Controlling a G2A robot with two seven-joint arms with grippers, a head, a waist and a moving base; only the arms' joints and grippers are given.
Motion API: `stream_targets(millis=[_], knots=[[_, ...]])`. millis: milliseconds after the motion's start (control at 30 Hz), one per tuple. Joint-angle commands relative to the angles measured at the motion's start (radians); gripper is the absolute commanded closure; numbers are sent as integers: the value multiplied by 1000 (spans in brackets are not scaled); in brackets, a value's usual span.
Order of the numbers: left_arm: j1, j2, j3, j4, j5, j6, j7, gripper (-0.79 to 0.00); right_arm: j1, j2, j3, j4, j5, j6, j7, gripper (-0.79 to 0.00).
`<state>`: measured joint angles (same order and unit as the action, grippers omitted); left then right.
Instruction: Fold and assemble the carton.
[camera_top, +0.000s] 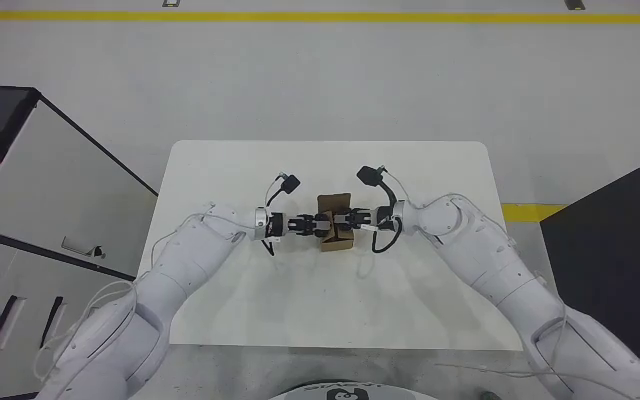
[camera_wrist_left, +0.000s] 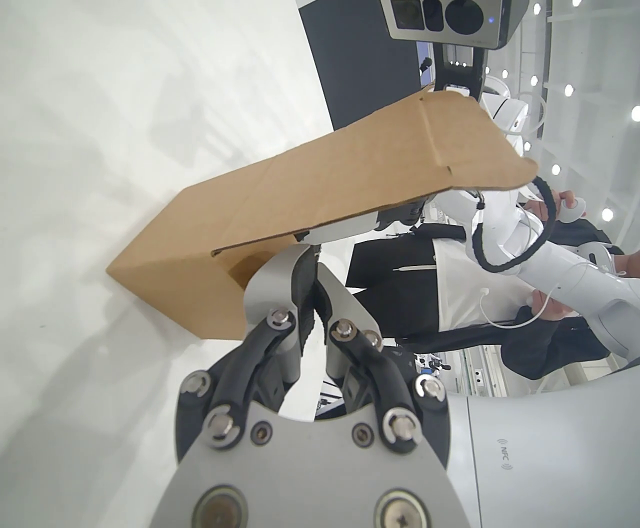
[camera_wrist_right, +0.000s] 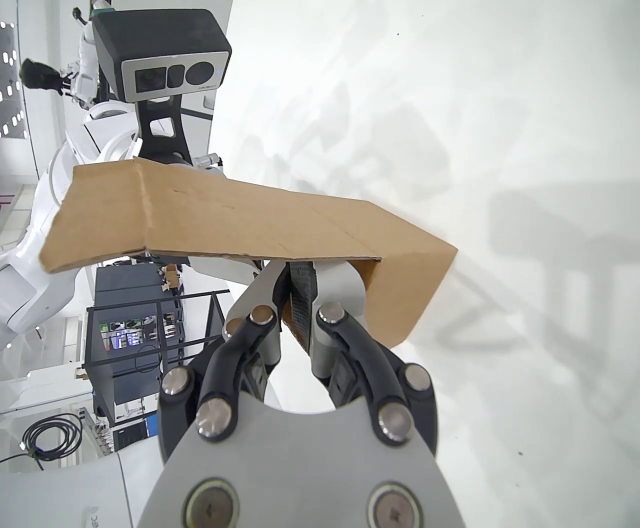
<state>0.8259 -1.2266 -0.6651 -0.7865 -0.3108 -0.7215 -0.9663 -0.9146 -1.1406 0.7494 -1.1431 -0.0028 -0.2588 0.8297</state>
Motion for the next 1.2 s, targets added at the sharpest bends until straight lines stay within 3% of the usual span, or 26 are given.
stream_targets(millis=[0,233,633,1167], knots=[[5,0,-6,-6,-20,-6,-10,0,-3,0,6,-4,-3,-3,-4,0],[14,-1,-22,-22,-48,-26,-43,0,-18,2,26,-10,-1,-9,1,0],[17,-8,-22,-31,79,0,64,0,-47,9,64,-43,-29,-5,-20,0],[29,-9,-40,-42,120,14,73,0,-71,9,80,-75,-67,36,-12,0]])
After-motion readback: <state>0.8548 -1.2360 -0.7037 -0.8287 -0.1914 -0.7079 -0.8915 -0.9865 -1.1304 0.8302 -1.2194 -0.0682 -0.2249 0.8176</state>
